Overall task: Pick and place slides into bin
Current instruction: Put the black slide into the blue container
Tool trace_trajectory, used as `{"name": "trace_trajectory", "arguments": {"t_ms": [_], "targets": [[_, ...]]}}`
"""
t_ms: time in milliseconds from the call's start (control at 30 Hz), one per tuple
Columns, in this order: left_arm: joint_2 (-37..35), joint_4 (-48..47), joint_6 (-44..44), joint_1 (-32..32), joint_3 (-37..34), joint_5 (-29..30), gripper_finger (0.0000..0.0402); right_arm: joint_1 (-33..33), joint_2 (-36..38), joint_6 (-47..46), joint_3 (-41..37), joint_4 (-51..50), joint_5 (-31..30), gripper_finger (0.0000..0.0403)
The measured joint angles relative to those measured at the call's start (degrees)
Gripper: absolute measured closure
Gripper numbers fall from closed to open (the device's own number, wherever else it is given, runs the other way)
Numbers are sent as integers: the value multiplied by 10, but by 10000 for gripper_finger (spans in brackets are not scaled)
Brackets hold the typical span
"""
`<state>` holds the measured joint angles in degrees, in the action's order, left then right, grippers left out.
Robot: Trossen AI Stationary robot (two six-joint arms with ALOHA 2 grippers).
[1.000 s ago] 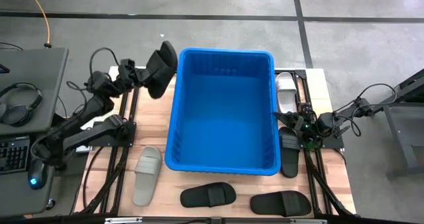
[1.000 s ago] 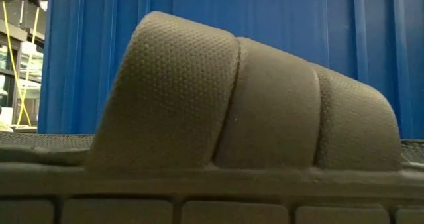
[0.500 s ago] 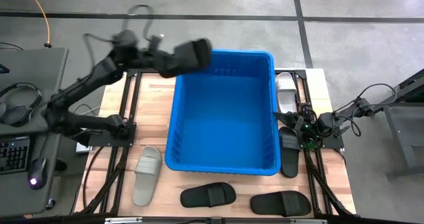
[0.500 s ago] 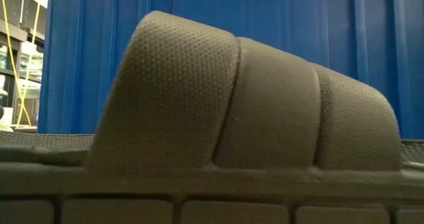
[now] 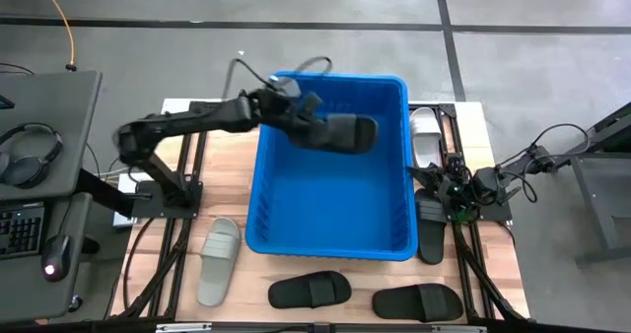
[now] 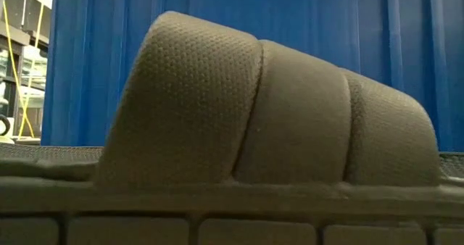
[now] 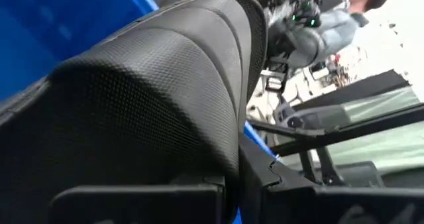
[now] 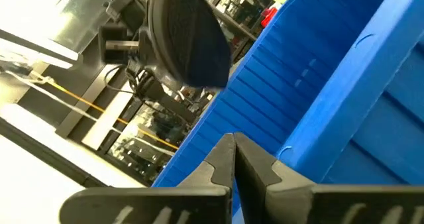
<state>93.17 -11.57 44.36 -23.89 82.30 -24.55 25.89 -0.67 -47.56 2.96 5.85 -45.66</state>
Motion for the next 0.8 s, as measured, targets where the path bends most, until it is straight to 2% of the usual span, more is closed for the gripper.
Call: {"name": "trace_trajectory", "arguments": {"t_ms": [133,267,467,633,800], "targets": [[49,18,30,6,4,-11,401,0,0,-13,0,0,-11,402],[74,32,52,5,4,-6,401,-1,0,-117,0,3,-6,402],[97,2,63,-2,5,24,401,0,0,-117,0,23,10,402],[118,-23,38,-11,5,46,401,0,0,-105,0,29,27,402],[151,-63,35,-34,5,47,401,0,-1,-91,0,38,39,402]]}}
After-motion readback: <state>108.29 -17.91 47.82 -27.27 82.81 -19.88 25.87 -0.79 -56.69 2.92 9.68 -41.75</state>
